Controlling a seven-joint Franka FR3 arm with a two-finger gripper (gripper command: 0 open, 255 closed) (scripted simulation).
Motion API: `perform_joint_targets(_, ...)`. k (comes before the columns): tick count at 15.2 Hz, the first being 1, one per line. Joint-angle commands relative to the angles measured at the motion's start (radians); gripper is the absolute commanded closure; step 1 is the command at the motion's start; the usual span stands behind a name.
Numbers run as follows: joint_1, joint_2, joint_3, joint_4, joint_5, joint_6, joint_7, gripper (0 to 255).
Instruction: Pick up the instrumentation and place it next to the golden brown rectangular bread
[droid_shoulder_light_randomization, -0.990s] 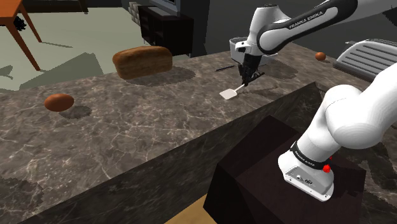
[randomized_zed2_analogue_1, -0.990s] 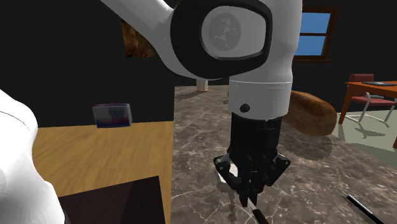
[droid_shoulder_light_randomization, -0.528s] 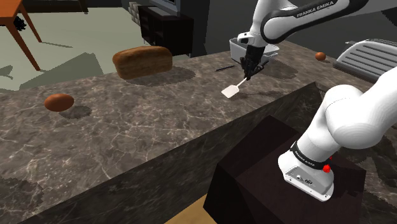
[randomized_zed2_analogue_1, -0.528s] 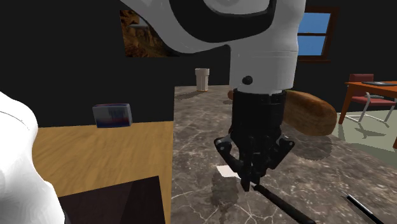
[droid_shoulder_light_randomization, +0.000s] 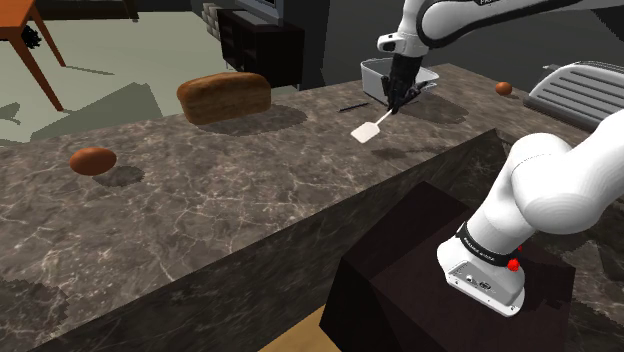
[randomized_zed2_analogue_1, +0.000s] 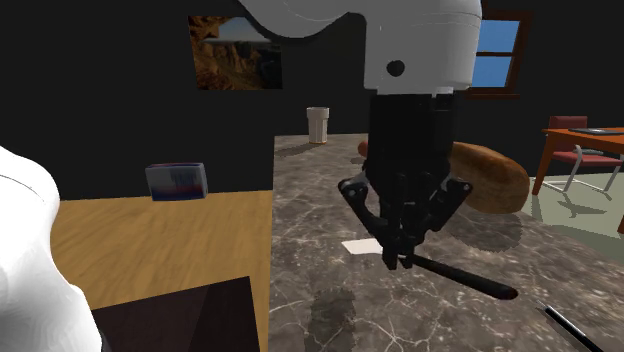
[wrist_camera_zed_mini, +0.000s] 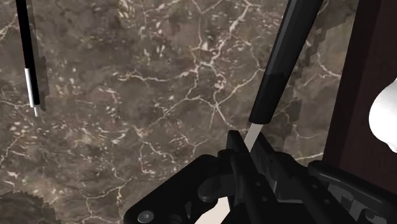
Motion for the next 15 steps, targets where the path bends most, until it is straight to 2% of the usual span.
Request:
perform_joint_targets(1, 0.001, -0.008, 0.006, 0.018, 0.003, -0.026, 0.0, 255)
perform_joint_targets(15, 0.009, -0.041, 0.046, 0.18, 0.028, -0.22, -0.014, 255)
